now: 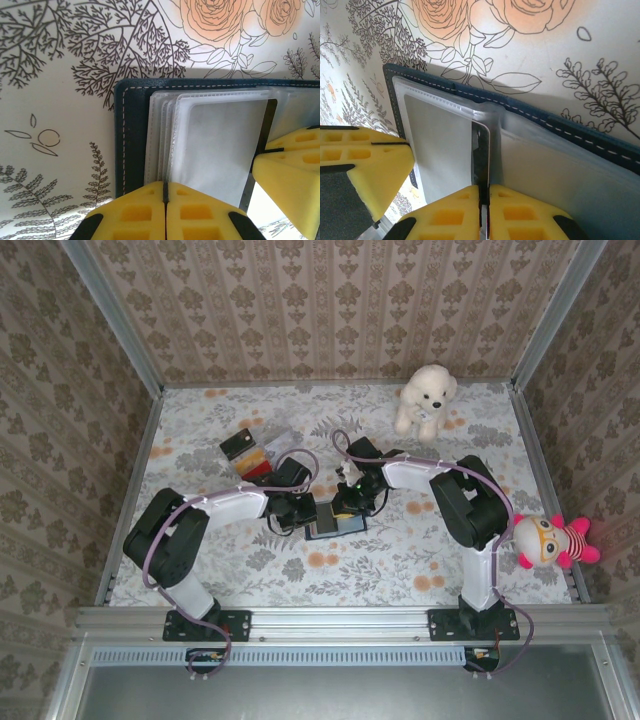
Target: Take the credit cards out of the card holder
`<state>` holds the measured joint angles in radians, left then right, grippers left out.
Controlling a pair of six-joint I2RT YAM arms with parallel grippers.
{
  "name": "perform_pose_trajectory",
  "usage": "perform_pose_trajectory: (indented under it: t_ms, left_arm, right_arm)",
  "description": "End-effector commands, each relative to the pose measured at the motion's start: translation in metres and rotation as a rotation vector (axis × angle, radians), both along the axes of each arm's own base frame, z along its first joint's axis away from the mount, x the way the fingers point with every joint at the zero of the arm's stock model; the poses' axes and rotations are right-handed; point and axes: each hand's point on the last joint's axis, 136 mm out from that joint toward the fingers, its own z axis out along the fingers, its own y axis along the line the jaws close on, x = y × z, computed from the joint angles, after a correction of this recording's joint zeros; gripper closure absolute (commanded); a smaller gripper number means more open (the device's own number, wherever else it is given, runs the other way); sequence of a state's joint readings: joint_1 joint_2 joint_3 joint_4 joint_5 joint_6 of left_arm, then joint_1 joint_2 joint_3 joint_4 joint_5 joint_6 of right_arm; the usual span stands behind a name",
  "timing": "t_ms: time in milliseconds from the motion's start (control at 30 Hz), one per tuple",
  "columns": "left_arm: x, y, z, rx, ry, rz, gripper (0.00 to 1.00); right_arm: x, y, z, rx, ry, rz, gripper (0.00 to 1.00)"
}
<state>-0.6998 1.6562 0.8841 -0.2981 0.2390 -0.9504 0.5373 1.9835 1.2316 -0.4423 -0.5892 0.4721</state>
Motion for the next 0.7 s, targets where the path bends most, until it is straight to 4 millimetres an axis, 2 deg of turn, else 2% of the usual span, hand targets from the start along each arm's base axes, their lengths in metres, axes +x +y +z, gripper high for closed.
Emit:
perform_pose_trajectory:
  t_ms: [0, 233, 433, 667]
  left_arm:
    - [-0.012, 0.015, -0.015, 0.058, 0.057, 0.021, 0.92]
    - [-0.010, 0.016, -0.006, 0.057, 0.036, 0.009, 0.86]
    - [-0.005, 0.013, 0.001, 0.047, 0.015, -0.004, 0.84]
    - [0.009, 0.011, 0.023, -0.011, -0.038, 0.005, 0.75]
  right_arm:
    - [0.000, -0.005, 0.005, -0.023, -0.015, 0.013, 0.90]
    - [-0.004, -0.022, 0.010, -0.042, -0.018, 0.001, 0.91]
    - [-0.005, -0.022, 0.024, 0.007, -0.031, -0.012, 0.92]
    - [-0.007, -0.028, 0.038, 0.068, -0.050, -0.054, 0.96]
